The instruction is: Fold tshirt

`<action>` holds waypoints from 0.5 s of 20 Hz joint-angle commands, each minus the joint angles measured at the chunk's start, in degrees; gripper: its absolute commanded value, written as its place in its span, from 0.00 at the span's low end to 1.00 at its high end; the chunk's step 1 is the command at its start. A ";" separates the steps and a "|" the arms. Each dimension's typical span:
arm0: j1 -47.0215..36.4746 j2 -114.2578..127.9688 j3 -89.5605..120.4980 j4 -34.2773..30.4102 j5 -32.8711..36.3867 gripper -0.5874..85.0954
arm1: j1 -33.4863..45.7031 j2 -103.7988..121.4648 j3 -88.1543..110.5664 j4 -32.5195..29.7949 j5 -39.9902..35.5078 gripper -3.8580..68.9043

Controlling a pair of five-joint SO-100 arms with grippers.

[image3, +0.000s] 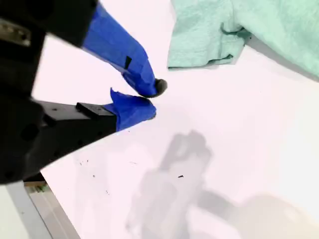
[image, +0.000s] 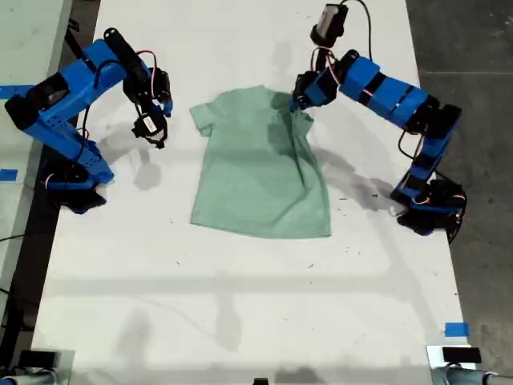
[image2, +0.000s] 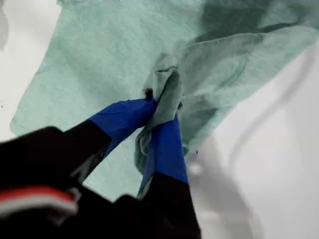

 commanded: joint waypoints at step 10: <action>2.72 2.11 -0.44 -1.67 -2.11 0.06 | -4.13 -9.23 -16.79 6.15 -0.09 0.53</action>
